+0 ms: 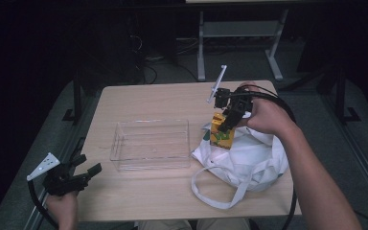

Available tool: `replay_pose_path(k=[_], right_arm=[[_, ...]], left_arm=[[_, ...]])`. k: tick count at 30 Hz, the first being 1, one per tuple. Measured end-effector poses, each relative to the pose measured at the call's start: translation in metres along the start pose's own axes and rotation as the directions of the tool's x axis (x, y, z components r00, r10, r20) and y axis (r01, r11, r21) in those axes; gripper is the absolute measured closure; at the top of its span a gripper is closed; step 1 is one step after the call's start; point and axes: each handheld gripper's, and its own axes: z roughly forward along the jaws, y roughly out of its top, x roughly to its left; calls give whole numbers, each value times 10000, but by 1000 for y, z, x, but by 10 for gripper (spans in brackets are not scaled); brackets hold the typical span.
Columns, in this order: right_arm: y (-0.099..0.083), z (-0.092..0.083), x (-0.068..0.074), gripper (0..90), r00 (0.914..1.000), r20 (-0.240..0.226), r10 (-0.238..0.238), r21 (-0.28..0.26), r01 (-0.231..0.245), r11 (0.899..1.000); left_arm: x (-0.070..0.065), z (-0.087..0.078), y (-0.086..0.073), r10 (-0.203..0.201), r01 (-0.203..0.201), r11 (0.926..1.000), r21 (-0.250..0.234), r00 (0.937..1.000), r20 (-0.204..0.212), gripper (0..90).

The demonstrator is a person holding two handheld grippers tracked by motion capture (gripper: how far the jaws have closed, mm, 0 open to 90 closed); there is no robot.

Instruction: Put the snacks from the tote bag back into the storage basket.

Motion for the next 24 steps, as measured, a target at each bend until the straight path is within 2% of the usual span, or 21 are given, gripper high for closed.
replay_pose_path(k=[12,24], right_arm=[[24,3,5,521,9991,-95,-409,40,409,9992],[46,5,10,521,9967,-242,-772,-161,768,9969]], left_arm=[[0,0,0,-16,16,10000,-41,10000,19,124],[0,1,0,-53,53,9999,-94,10000,42,125]])
